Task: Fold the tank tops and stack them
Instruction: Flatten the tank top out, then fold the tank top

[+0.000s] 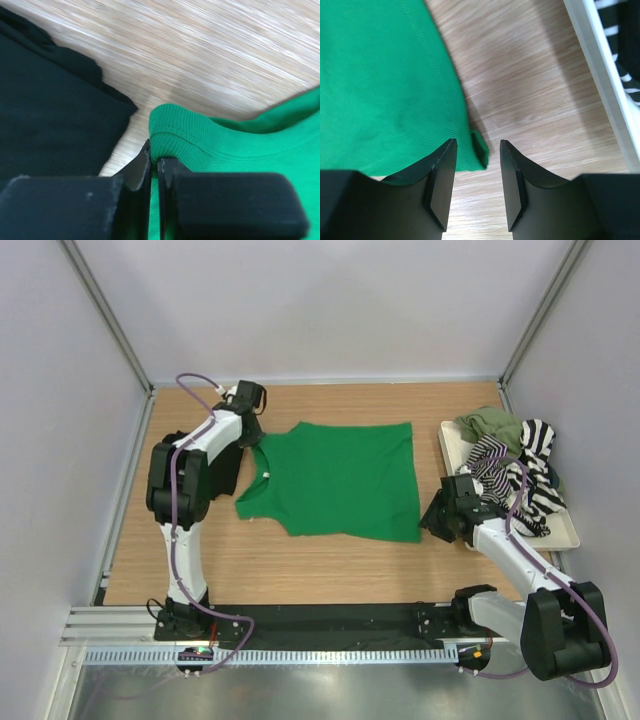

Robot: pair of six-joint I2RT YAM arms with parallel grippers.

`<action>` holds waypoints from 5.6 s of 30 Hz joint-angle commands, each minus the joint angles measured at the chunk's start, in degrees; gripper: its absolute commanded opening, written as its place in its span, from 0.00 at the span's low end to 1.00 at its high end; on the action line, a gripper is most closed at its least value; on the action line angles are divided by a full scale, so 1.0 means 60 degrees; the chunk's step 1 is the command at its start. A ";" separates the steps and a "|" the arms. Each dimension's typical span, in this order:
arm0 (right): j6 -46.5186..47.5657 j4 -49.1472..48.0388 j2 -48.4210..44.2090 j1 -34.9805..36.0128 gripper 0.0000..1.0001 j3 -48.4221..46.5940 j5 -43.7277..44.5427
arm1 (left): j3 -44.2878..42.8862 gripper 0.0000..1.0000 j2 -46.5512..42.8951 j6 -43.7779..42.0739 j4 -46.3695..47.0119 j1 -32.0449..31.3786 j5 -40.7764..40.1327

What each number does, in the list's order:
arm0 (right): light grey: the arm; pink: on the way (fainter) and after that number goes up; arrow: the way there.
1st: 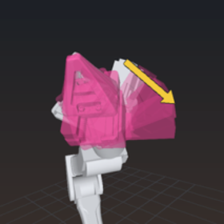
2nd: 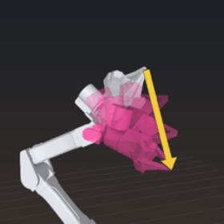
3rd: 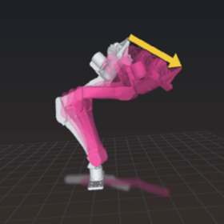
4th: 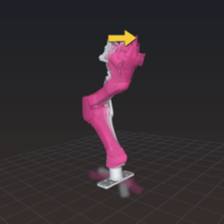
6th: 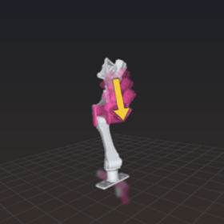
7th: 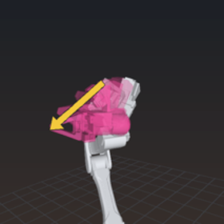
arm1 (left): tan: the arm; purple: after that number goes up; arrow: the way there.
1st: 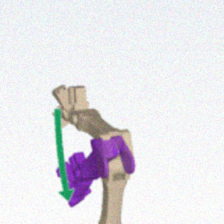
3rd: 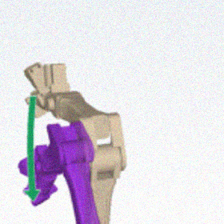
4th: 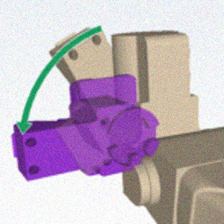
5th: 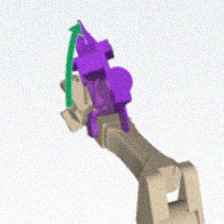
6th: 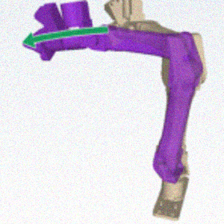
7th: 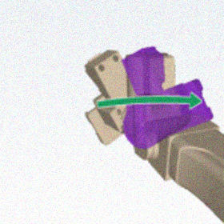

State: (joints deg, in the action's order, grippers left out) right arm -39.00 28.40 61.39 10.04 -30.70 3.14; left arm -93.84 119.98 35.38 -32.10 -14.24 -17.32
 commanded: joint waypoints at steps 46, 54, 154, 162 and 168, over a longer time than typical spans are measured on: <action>-0.1394 0.0582 -0.0591 0.0362 0.01 0.0136 0.1410 | 0.0378 0.35 0.0290 -0.0094 0.0311 0.1421 0.1115; -0.1497 0.1053 -0.0739 0.0348 0.05 0.0032 0.1396 | -0.0327 0.44 0.0497 -0.0344 0.0148 0.1538 0.1069; -0.1146 -0.0119 -0.0988 0.0362 0.15 0.0663 0.0107 | 0.8126 0.40 -0.5759 0.4006 0.2727 -0.5434 0.0177; -0.1175 -0.0251 -0.0914 0.0362 0.15 0.0751 0.0063 | 0.7819 0.37 -0.5145 0.3977 0.2801 -0.5420 0.0148; -0.1175 -0.0310 -0.0885 0.0362 0.15 0.0853 0.0063 | 0.7672 0.15 -0.4851 0.3904 0.2786 -0.5434 0.0016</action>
State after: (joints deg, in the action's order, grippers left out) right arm -45.47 28.16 55.90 12.05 -25.58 3.64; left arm -46.22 89.95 58.65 -16.84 -46.54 -14.94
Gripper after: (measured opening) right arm 0.152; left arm 0.219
